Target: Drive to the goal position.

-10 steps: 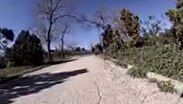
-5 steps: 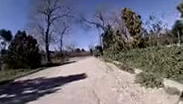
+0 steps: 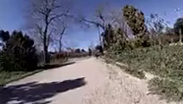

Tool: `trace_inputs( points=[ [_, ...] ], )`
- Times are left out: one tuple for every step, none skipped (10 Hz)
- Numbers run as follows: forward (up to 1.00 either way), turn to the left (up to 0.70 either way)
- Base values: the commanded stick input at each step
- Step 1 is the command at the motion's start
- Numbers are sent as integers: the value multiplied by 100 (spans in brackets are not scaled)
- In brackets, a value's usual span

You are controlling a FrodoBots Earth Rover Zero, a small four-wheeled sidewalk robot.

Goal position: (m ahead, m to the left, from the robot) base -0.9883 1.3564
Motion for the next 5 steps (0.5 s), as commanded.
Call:
trace_inputs(
  points=[
    [100, 18],
    [100, 0],
    [100, 0],
    [100, 0],
    [100, 0]
  ],
)
